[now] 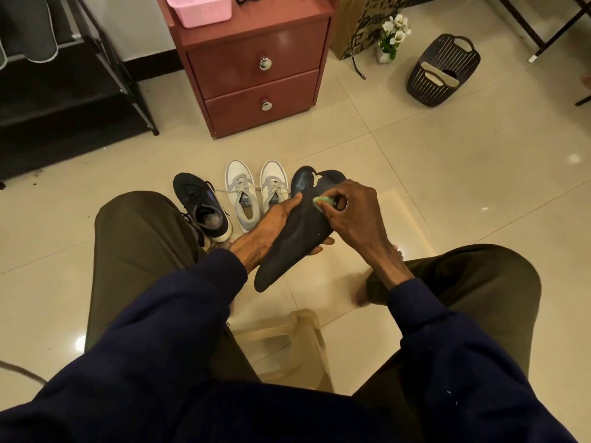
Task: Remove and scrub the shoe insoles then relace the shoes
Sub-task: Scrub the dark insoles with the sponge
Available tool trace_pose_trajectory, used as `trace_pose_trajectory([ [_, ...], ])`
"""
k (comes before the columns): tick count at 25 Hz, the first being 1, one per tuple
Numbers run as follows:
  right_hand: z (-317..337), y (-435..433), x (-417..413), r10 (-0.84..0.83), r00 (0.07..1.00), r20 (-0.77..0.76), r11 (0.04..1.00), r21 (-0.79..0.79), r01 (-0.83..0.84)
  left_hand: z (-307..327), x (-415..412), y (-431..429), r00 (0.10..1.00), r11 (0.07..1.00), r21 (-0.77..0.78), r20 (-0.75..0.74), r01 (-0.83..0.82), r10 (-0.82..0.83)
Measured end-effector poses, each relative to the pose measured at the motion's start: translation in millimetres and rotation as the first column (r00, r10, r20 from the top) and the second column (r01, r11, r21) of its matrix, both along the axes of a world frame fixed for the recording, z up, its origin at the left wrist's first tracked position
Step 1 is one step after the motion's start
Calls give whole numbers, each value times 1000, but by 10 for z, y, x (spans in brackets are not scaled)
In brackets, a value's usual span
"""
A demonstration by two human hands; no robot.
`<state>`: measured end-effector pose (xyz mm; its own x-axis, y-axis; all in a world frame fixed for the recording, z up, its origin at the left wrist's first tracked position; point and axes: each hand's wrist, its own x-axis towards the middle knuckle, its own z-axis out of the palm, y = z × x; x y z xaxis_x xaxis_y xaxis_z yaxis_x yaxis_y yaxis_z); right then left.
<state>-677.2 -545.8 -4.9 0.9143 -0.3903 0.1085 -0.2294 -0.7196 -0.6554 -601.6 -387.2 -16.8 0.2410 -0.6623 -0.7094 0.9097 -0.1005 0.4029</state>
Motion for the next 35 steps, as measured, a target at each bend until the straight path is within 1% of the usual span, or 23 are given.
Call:
trace_pose_trajectory([
  [1,-2,-74,-3,-97,995,-6,995,-39,97,5,-3,3,1000,1000,-7,-6,11,-11],
  [2,-7,-105,-10,-142,990,-4,989,-45,142,3,-10,-1,1000,1000,-9,-7,19,-19],
  [3,-8,-83,-16,-113,994,3,993,-29,113,13,-16,-12,1000,1000,-8,-1,25,-25],
  [6,25,137,-14,144,990,2,987,73,-144,21,-19,-18,999,999,14,26,-38,38],
  [7,23,148,-9,147,989,-4,987,64,-146,3,-3,-16,998,998,15,15,-60,60],
  [10,2,-27,-4,-76,997,-9,997,-29,76,0,21,17,999,999,-37,-48,-18,16],
  [11,5,-45,-14,-103,995,-2,994,-38,103,0,18,24,999,999,-41,-42,-4,2],
  [12,4,-15,-21,-69,998,3,997,-33,69,3,10,23,1000,1000,-31,-26,3,-4],
  [15,27,189,-28,193,981,-12,976,103,-190,9,10,16,997,997,-25,12,-73,73],
  [16,41,203,-31,223,975,-22,970,107,-219,7,12,15,995,995,-19,17,-97,97],
  [17,36,167,-26,189,982,-32,981,62,-187,11,15,18,995,995,-8,22,-102,102],
  [19,9,5,-18,13,999,-33,994,-107,-17,9,18,21,997,997,-7,14,-76,76],
  [20,11,-56,-27,-72,997,-31,986,-150,66,21,9,19,998,998,-9,0,-58,58],
  [21,-1,-65,-39,-105,994,-27,983,-151,100,20,-3,15,998,998,4,-6,-55,55],
  [22,-13,-22,-47,-63,998,-21,991,-120,60,17,-7,14,998,998,14,-1,-65,65],
  [25,34,200,-50,212,975,-65,975,77,-207,-74,39,9,989,992,37,87,-125,121],
  [26,43,208,-49,210,974,-84,977,60,-206,-51,38,8,990,991,38,76,-125,122],
  [27,48,158,-38,139,986,-89,990,-24,-142,-11,25,11,992,992,33,52,-120,118],
  [29,39,-61,-28,-95,993,-77,979,-188,79,48,11,11,996,996,8,31,-85,84],
  [30,35,-144,-42,-179,981,-78,966,-201,161,74,-2,16,998,998,-6,25,-63,63],
  [31,24,-168,-54,-206,975,-80,965,-180,189,64,-2,21,998,998,-11,17,-59,59],
  [32,15,-141,-58,-168,982,-82,978,-139,156,87,-8,22,998,998,-17,-5,-62,62],
  [35,15,56,-49,92,993,-74,995,36,-90,41,9,28,992,992,40,51,-119,117],
])
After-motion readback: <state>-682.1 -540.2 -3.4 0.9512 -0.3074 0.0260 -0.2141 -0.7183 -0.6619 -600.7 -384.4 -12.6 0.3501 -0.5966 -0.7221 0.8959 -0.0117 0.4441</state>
